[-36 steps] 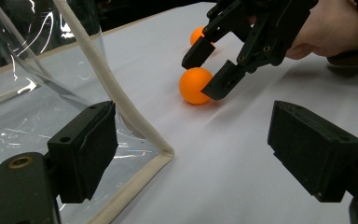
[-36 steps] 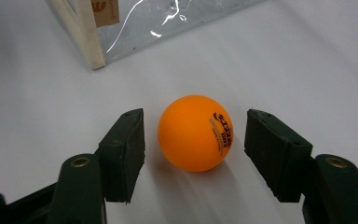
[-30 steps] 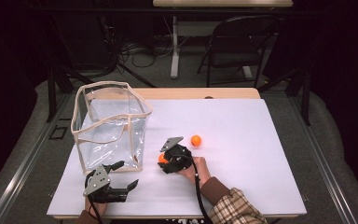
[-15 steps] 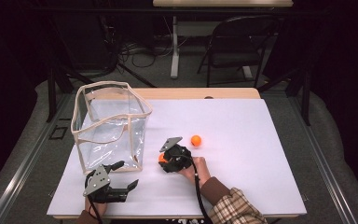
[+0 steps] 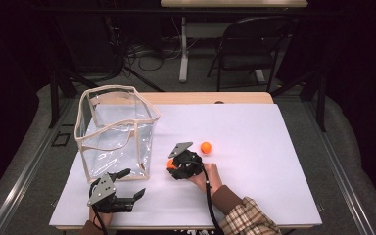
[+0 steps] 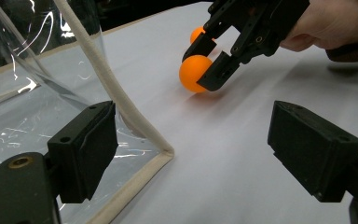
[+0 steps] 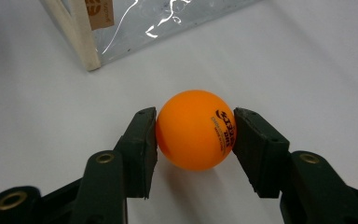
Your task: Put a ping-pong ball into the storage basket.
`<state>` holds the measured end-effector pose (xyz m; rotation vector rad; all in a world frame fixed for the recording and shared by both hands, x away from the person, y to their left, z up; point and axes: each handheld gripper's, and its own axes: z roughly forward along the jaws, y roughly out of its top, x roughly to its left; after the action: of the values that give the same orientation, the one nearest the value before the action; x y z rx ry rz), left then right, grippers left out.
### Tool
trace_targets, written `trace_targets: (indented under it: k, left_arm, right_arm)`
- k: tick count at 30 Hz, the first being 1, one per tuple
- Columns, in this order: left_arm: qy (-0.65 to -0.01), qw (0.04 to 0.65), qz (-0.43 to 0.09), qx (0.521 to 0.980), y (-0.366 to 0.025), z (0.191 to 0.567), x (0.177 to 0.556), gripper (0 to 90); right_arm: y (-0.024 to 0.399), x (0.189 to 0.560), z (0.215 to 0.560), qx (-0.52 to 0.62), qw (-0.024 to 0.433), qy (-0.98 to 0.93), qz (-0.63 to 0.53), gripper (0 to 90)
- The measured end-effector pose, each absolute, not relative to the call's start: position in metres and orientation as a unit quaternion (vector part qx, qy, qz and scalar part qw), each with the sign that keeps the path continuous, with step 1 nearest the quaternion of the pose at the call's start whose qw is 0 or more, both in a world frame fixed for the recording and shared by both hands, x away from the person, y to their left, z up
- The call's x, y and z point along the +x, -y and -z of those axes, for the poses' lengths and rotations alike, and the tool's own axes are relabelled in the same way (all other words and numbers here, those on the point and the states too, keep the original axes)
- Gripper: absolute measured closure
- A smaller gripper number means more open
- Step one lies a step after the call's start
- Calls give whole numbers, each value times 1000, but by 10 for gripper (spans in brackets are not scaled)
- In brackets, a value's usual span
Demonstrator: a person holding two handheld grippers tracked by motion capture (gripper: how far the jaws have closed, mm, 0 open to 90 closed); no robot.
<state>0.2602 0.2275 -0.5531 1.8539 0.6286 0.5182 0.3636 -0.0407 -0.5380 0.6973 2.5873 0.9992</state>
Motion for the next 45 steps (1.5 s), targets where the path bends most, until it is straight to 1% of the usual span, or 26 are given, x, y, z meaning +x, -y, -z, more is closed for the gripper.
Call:
trace_targets:
  k: [45]
  left_arm:
    - [-262,529,-214,778,-227,554,261,159]
  right_arm:
    - [61,374,506,257,162,-882,-361,503]
